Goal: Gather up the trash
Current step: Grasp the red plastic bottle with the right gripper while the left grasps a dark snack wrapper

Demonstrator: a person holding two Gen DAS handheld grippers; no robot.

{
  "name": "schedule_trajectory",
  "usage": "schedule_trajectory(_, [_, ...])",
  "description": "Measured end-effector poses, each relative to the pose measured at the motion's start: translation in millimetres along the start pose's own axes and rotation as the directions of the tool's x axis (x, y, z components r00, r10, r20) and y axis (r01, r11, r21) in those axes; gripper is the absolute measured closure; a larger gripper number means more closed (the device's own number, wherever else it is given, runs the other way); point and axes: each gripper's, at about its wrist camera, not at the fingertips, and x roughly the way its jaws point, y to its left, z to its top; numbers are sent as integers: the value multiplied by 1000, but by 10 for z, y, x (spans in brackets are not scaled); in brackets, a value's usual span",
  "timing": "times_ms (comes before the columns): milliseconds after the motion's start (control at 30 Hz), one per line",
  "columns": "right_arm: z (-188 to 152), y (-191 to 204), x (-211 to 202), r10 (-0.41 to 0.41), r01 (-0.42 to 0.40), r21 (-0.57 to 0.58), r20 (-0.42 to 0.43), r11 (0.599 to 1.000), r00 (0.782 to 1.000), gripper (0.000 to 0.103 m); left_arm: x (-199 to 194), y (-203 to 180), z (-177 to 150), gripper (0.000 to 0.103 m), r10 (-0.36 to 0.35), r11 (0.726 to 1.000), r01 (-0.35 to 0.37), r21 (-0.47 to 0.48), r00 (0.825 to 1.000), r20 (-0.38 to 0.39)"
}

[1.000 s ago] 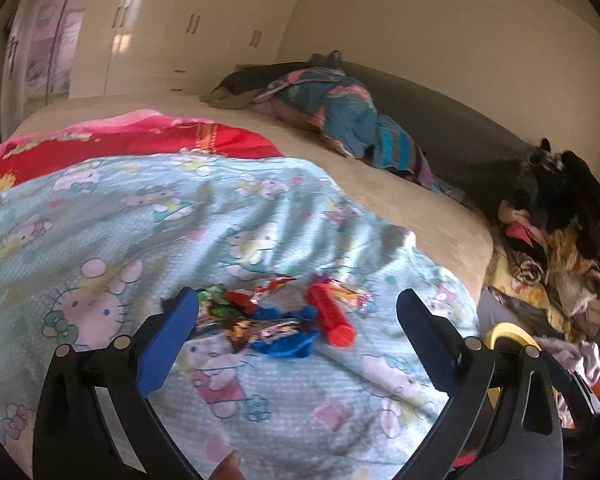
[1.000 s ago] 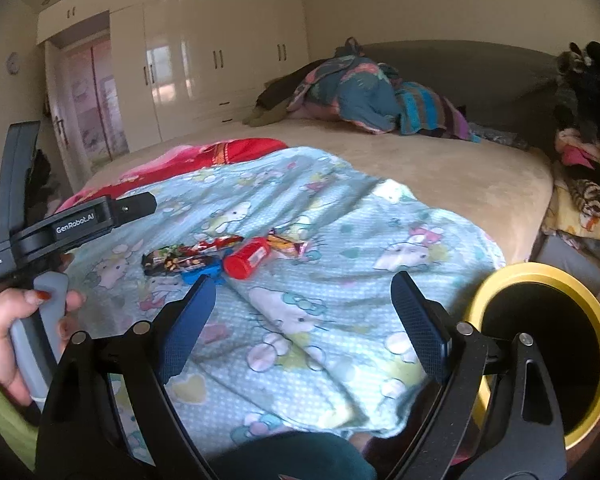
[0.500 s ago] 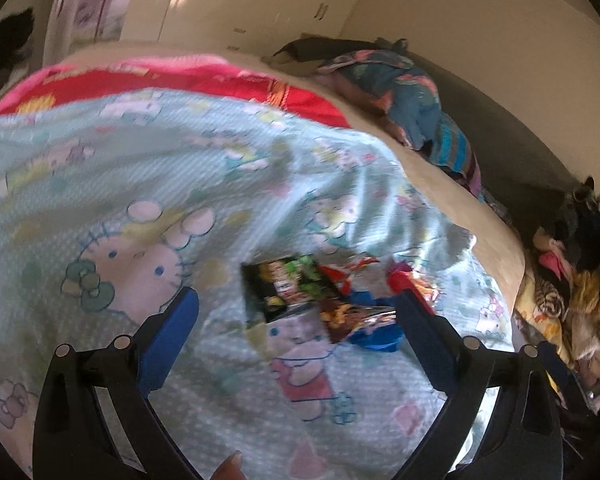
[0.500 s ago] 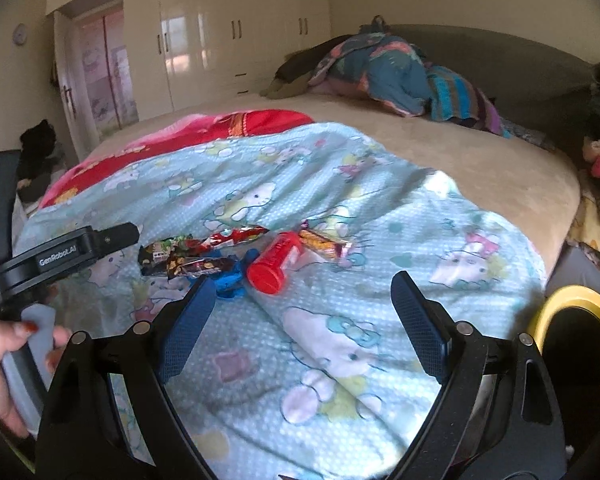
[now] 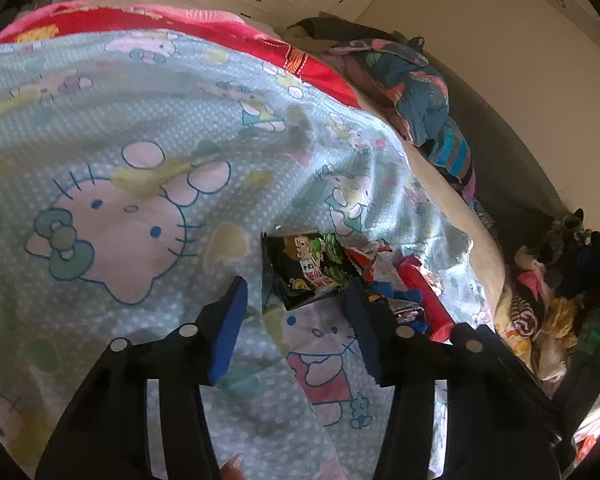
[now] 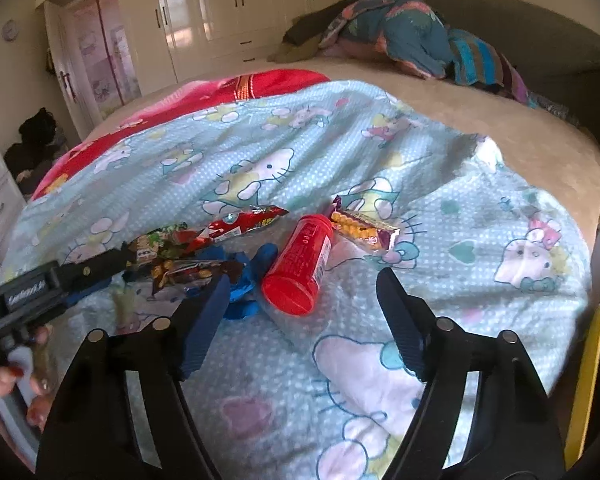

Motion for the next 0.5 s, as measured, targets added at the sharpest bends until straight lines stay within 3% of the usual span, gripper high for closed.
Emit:
schedule_trajectory(367, [51,-85,338,17,-13,55,-69,998,997,49,196,58,-40,64,-73,996,72,-43,997,-29])
schedule_trajectory(500, [-6,-104,451,49,-41,71,-115,997,992,74,258,91,-34,64,-85,995,83,-54,996,-30])
